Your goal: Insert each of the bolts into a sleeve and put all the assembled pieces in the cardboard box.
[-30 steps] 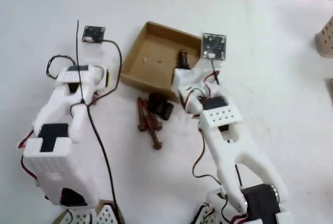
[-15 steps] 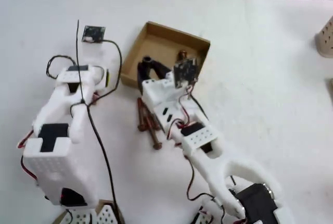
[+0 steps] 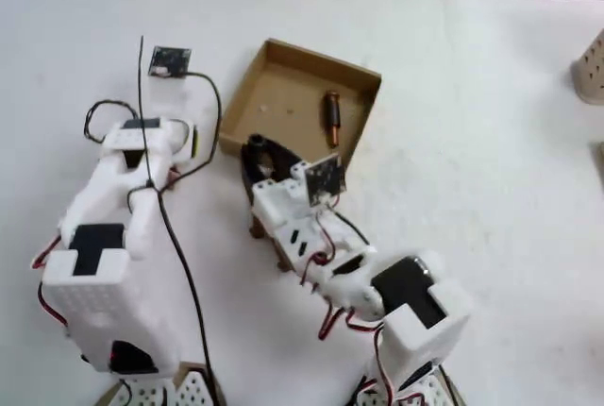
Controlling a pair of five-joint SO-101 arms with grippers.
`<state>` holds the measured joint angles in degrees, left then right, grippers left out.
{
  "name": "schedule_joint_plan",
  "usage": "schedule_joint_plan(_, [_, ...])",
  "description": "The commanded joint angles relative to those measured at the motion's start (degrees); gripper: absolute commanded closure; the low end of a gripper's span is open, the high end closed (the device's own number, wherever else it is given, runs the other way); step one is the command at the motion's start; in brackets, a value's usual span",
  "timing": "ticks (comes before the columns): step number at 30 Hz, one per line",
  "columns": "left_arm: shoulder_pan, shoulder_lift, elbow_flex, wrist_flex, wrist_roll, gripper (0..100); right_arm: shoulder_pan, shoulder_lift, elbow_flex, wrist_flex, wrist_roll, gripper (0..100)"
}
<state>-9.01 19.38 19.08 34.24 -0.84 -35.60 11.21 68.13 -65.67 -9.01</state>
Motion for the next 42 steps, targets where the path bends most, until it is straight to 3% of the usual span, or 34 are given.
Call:
schedule_joint_plan(1, [-0.8,-3.7,-0.4,-1.5,-0.5,98,-0.7,-2.9,3.2,-3.4,1.4,98.3])
schedule_joint_plan(20, [-0.6,-3.7,-0.4,-1.5,-0.5,98,-0.7,-13.5,28.5,-4.3,4.4,98.3])
schedule_joint_plan(30, [-0.5,-5.0,-0.4,-1.5,-0.5,98,0.9,-13.7,28.3,-4.2,4.5,98.2])
schedule_joint_plan(35, [-0.7,-13.7,3.6,-1.4,-0.5,98,1.3,-13.7,28.3,-4.0,4.5,98.2])
schedule_joint_plan(38, [0.3,-19.9,9.0,-4.3,-0.5,98,1.3,-13.7,28.3,-4.0,4.5,98.2])
schedule_joint_plan(42, [1.1,-26.3,16.4,-14.4,-0.3,98,1.3,-13.7,28.3,-4.0,4.5,98.2])
